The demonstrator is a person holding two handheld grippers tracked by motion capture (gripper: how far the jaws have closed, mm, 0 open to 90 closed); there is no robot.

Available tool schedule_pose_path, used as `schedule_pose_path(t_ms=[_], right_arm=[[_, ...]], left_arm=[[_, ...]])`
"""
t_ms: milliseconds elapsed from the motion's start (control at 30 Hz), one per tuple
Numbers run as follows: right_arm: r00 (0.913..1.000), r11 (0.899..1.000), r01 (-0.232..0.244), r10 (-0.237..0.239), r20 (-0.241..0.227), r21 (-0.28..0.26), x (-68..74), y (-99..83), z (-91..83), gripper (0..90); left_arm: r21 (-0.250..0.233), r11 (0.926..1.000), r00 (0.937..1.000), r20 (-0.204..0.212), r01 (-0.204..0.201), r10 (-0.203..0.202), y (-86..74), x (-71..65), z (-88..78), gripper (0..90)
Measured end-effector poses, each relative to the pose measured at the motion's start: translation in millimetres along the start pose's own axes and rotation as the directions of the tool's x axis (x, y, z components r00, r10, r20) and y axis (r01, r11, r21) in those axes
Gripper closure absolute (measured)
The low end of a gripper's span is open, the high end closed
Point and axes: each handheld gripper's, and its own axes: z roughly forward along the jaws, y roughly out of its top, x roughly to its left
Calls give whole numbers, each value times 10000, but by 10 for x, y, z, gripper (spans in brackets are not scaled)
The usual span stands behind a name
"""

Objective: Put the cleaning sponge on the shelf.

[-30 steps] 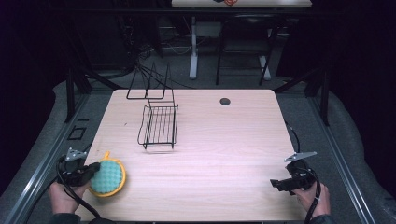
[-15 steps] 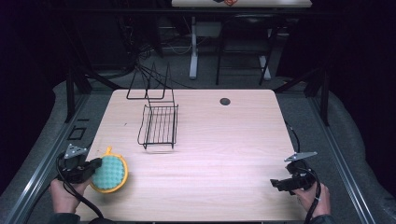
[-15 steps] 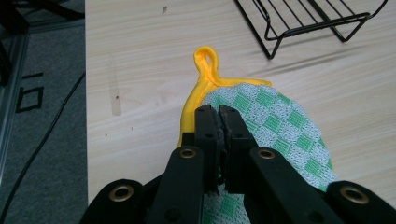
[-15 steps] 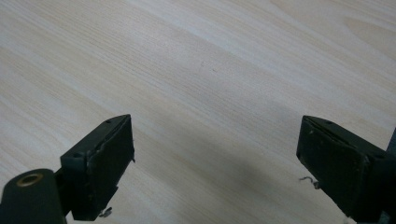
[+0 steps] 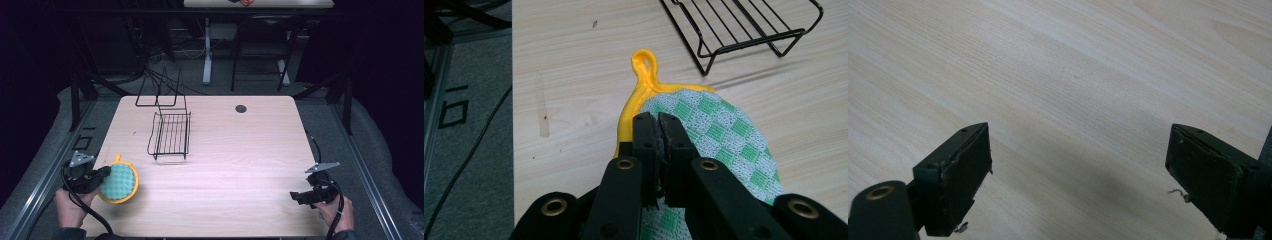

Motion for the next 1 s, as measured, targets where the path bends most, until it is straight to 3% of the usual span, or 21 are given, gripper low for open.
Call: schedule_pose_path(t_ms=[567, 1000], right_arm=[[9999, 10000, 51, -52, 126, 62, 7, 3, -11, 108], [9999, 10000, 67, -67, 119, 62, 2, 2, -1, 109]], left_arm=[[-360, 9984, 9987, 256, -435, 444, 293, -129, 63, 872], [-455, 9968, 9965, 488, -663, 685, 428, -220, 104, 872]])
